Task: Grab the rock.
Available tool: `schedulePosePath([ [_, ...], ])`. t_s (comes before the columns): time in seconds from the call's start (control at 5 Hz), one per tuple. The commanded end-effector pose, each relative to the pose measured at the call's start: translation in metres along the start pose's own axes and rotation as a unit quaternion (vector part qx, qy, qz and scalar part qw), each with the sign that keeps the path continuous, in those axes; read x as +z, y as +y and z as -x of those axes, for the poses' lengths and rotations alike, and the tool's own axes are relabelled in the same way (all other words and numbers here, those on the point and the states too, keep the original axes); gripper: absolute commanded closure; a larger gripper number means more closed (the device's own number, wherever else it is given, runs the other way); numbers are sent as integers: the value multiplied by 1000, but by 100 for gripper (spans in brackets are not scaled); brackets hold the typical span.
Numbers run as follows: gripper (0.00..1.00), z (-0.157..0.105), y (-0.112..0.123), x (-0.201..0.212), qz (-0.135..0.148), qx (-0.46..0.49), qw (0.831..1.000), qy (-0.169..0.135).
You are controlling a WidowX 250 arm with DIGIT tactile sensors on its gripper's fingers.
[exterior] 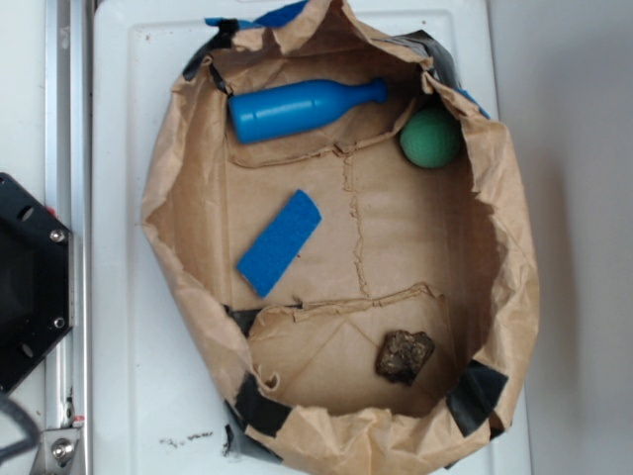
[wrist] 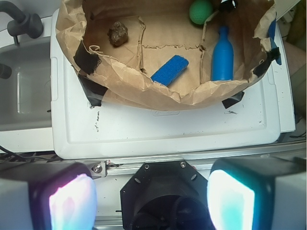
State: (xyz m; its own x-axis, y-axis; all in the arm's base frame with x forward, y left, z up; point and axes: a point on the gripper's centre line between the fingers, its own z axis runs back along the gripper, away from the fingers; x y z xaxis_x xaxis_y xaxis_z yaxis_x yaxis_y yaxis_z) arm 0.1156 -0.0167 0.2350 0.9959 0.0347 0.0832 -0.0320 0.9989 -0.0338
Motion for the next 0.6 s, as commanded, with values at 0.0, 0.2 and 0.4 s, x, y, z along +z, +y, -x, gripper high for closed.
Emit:
schedulePosePath([
  [0.0, 0, 0, 0, 0, 0, 0, 1000, 0],
  [0.2, 0, -39, 7, -4, -13, 7, 1000, -19],
  [0.4, 0, -69, 11, -13, -5, -36, 999, -32],
])
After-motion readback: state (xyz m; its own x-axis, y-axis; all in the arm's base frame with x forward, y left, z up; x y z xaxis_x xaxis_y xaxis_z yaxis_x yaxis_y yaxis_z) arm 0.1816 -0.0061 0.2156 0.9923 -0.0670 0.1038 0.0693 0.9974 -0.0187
